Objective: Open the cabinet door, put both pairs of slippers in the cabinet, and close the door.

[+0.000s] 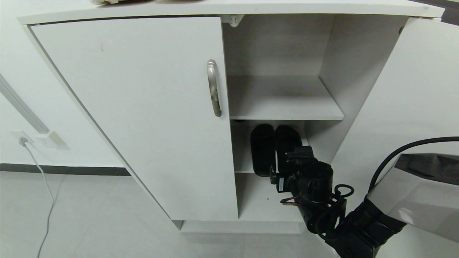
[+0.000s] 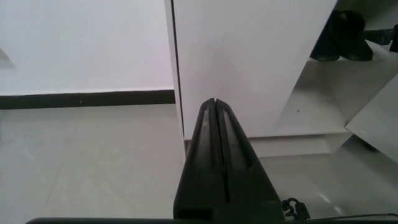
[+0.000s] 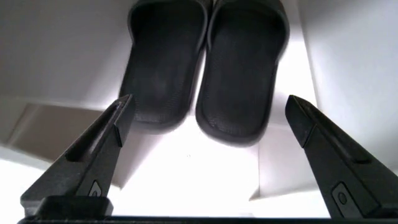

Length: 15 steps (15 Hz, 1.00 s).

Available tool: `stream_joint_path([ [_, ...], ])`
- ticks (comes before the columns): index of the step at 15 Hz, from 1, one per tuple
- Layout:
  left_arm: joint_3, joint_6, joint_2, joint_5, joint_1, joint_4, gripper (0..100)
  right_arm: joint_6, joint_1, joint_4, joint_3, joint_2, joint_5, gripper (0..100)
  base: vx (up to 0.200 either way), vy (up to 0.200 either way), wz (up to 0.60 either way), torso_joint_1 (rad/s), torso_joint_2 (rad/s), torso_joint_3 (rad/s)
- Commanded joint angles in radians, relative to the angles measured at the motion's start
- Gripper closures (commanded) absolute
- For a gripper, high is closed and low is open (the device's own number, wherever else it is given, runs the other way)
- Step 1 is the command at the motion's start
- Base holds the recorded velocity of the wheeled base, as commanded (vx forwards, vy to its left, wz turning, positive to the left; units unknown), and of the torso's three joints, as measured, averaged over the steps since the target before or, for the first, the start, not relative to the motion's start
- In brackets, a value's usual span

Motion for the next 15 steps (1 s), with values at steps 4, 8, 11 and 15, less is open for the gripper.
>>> stream_joint_path([
  [4, 0.000, 0.000, 0.001, 0.001, 0.000, 0.000, 100, 0.000, 0.001, -0.003, 0.002, 0.006, 0.001, 0, -0.150, 0.000, 0.00, -0.001, 0.00, 0.002],
  [8, 0.000, 0.000, 0.001, 0.001, 0.001, 0.000, 100, -0.001, 0.002, -0.020, 0.012, 0.006, 0.001, 0, 0.000, 0.000, 0.00, 0.000, 0.00, 0.000],
  [11, 0.000, 0.000, 0.001, 0.001, 0.000, 0.000, 100, -0.004, 0.002, -0.027, 0.012, 0.006, -0.001, 0, 0.000, 0.000, 0.00, 0.000, 0.00, 0.000],
  [15, 0.000, -0.002, 0.001, 0.001, 0.001, 0.000, 100, -0.007, 0.011, -0.026, 0.014, 0.004, -0.004, 0, 0.000, 0.000, 0.00, 0.000, 0.00, 0.000],
])
